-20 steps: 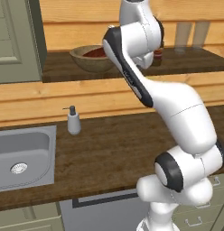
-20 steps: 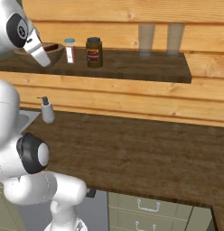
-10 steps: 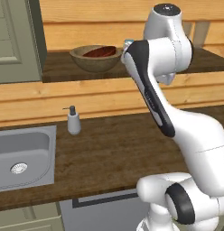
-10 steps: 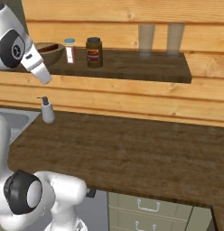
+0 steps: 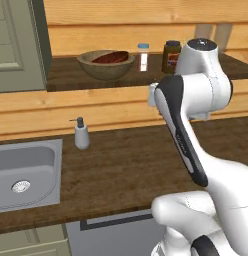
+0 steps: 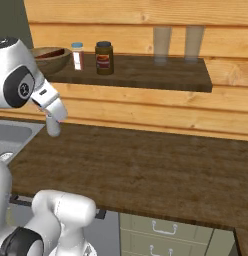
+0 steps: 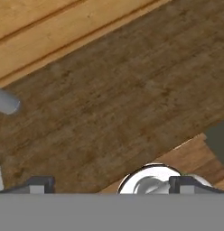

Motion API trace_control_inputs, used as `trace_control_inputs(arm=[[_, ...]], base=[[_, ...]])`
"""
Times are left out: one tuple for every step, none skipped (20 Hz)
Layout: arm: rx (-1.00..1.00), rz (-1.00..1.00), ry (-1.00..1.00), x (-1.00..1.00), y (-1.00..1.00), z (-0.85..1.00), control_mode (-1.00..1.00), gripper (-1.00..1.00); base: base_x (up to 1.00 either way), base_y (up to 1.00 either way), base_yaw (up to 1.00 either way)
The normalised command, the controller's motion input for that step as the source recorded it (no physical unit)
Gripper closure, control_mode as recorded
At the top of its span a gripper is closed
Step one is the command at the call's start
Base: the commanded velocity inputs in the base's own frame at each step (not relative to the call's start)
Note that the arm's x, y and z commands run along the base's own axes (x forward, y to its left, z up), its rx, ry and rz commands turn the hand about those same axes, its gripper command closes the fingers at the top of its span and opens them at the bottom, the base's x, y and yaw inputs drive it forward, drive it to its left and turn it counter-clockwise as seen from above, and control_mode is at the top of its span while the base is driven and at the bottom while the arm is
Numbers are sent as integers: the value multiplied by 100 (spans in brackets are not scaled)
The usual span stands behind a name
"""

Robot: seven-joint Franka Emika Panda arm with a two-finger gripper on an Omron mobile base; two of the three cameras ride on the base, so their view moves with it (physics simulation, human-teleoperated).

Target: Pick up the bowls on the counter and stack them on top of one another in the open cabinet. Place the smaller bowl on top of the larger bowl.

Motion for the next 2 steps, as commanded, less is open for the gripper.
trace_control_inputs(arm=[[-11, 21, 12, -34, -36, -46, -100, -100], [-10, 26, 9, -26, -34, -41, -100, -100]], base=[[0, 0, 0], [0, 0, 0]])
